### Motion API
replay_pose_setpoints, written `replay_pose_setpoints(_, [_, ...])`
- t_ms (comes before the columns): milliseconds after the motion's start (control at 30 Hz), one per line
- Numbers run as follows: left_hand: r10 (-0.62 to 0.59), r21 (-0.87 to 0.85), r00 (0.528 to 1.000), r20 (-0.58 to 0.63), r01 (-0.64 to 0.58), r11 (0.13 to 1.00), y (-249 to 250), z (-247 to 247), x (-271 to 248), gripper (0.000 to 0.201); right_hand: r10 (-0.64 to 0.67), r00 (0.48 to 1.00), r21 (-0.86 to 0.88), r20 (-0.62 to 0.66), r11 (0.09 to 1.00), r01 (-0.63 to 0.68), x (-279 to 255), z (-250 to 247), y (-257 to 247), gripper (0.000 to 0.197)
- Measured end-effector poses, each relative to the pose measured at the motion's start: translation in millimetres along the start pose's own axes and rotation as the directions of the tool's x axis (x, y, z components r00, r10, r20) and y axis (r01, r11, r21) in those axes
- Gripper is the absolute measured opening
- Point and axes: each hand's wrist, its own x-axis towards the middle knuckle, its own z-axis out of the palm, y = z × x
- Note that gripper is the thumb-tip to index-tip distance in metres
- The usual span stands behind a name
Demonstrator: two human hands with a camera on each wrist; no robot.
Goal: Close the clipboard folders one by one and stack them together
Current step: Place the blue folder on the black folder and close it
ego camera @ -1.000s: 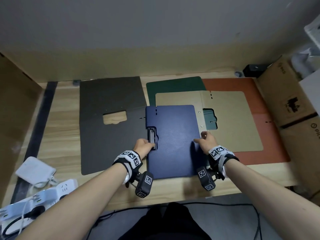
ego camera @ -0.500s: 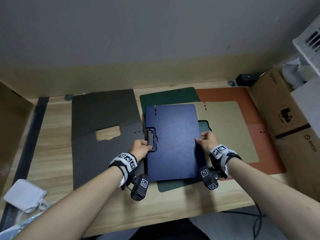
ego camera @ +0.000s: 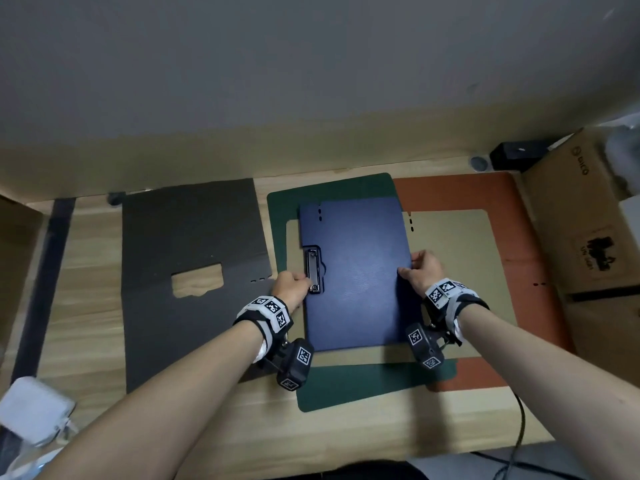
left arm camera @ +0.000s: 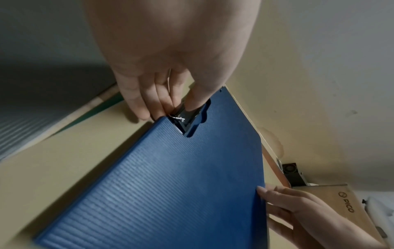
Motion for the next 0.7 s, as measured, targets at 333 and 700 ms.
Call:
replay_pose_setpoints(333, [0.053,0.158,0.996,-0.067,-0.042,0.986,-1,-19,-8,0.021,-0.166,0.984,-0.294,-0.071,0.946,0.138,8,-12,-28,0.033])
replay_pose_setpoints(700, [-0.030,0.427,0.942,-0.334,0.180,0.886,-37,-48,-10,0.099,-0.508,0.846,-0.123,0.164,0.840,0.529,-23,57,-87,0.023])
